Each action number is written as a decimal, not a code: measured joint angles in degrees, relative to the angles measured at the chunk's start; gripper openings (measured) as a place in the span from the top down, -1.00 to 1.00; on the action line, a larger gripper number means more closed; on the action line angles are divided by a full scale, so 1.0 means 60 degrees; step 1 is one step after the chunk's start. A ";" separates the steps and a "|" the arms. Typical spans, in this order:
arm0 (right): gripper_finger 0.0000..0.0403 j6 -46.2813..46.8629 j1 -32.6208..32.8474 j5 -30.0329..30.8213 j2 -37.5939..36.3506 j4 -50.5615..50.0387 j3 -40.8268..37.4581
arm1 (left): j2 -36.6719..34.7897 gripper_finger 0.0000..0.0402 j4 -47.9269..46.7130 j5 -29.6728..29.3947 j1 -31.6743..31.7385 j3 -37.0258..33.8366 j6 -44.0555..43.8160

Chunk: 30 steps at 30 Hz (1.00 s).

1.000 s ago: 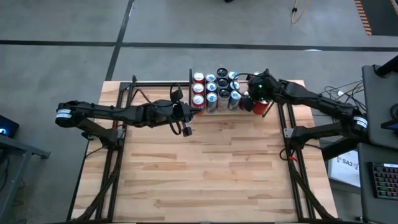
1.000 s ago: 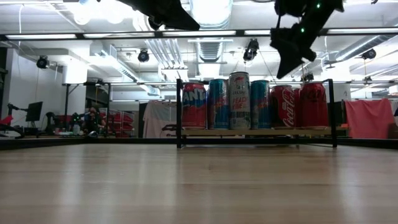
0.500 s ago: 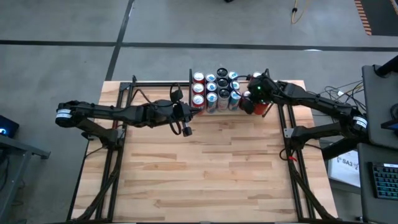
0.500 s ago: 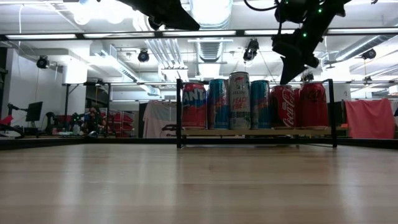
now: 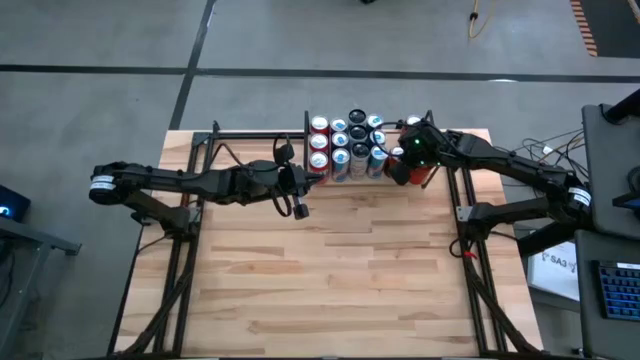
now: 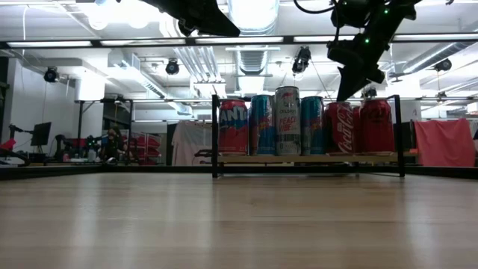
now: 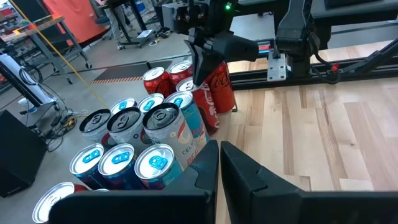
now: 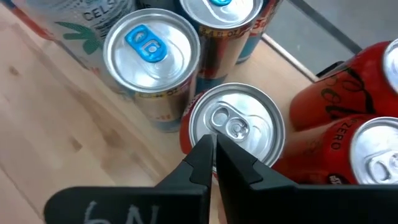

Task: Place canned beverage on shelf
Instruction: Adjust the soda cans on the shelf

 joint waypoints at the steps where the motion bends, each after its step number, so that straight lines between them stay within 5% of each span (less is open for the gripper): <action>1: 0.96 0.0006 -0.0004 -0.0093 -0.0001 -0.0010 0.0000 | 0.0000 1.00 0.0000 0.0000 -0.0002 0.0000 0.0000; 23: 0.96 0.0149 0.0018 -0.0069 -0.0531 -0.0966 0.0772 | 0.0004 1.00 0.0011 0.0000 -0.0002 0.0062 0.0069; 30: 0.96 0.0989 0.0018 0.0392 -0.0565 -0.3164 0.1399 | 0.0004 1.00 0.0000 0.0000 0.0001 0.0066 0.0073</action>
